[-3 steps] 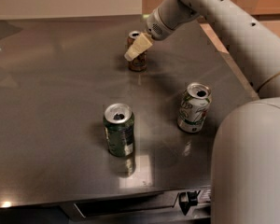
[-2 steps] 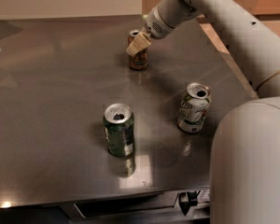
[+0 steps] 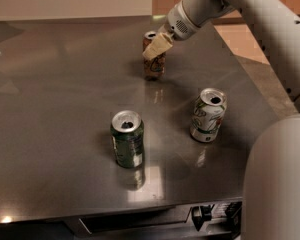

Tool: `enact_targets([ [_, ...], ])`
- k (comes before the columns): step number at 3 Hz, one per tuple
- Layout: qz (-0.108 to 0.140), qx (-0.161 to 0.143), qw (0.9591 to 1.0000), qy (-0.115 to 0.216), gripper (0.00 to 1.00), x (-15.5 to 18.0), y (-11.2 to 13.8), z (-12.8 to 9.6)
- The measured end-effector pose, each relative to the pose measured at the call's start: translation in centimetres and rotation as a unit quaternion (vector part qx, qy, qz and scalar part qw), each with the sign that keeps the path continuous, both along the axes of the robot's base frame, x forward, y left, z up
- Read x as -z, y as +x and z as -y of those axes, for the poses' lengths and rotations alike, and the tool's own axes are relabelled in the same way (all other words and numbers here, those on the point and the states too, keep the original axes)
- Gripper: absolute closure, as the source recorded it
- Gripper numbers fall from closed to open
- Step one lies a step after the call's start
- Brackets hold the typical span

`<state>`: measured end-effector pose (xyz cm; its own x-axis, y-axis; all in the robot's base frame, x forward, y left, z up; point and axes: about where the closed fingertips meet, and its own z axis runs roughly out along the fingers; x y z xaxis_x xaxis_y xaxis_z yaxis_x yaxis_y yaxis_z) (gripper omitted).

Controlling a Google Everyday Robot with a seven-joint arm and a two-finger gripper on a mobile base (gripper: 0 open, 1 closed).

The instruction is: Move orange can near 7up can

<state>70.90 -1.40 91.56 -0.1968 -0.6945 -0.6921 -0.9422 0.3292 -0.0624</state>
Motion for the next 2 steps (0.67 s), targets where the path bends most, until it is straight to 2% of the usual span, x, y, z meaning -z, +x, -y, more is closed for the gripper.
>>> enact_targets([
  [1,-0.004,-0.010,0.9999,0.002,1.00,-1.4,-3.2,2.0],
  [2,-0.011,0.010,0.9999,0.001,1.00,-2.1,-6.5,3.9],
])
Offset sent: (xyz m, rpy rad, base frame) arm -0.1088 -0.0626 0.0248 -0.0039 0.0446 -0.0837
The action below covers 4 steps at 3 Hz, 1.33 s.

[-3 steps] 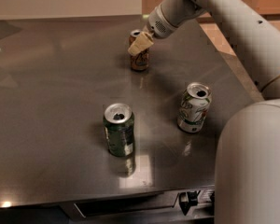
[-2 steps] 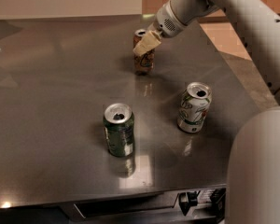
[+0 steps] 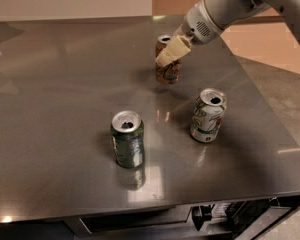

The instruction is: Move orange can near 7up can

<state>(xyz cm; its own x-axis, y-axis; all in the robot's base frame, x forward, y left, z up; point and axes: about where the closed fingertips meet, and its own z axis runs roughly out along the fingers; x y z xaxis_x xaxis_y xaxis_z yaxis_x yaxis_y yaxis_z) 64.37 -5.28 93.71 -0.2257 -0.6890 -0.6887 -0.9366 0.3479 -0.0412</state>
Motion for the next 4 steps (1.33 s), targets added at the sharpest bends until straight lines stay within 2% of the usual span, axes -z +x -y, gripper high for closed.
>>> enact_targets([
  [3,-0.039,0.055,0.9977,-0.005,1.00,1.8,-5.9,1.2],
  [4,-0.038,0.064,0.9972,-0.009,1.00,2.5,-7.0,1.1],
])
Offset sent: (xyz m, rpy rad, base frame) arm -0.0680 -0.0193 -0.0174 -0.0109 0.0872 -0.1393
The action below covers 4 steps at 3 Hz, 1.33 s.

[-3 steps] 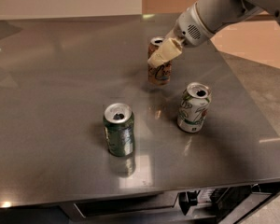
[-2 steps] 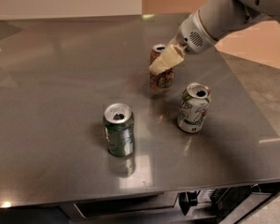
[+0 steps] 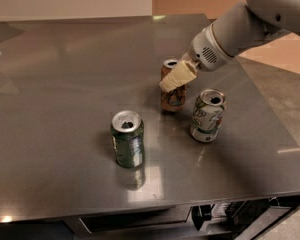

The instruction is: Move orange can near 7up can

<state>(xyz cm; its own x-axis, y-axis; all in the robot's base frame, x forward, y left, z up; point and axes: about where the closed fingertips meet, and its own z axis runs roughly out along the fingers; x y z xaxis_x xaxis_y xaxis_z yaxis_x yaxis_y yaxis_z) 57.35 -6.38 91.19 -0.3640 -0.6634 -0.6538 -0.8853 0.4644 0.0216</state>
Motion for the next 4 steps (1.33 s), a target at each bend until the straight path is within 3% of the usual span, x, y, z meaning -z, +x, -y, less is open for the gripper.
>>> enact_targets([
  [1,0.004,0.008,0.9999,-0.005,1.00,0.44,-0.82,0.18],
  [2,0.007,0.016,0.9998,-0.010,0.84,0.65,-1.27,0.56],
  [4,0.004,0.025,0.9996,-0.010,0.38,0.83,-1.71,0.95],
])
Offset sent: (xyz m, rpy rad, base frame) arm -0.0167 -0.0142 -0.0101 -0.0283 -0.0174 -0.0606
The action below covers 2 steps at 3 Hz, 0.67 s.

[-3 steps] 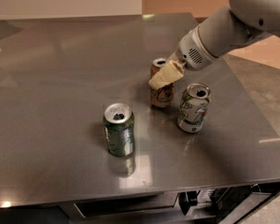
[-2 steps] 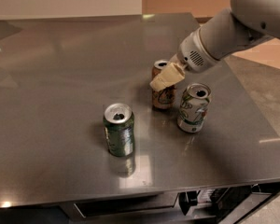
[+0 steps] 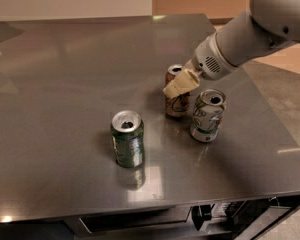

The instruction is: Move orange can near 7up can

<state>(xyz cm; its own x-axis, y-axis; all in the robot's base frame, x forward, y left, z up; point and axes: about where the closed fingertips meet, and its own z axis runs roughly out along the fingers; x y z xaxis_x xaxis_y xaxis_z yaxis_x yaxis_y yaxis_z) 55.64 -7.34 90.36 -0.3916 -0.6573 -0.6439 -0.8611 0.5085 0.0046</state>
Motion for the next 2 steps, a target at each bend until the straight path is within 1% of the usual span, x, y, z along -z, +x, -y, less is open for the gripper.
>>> enact_targets([
  [1,-0.002,0.005,1.0000,-0.001,0.13,0.01,0.01,0.24],
  [2,0.000,0.012,0.9999,-0.004,0.00,-0.75,0.22,0.87],
])
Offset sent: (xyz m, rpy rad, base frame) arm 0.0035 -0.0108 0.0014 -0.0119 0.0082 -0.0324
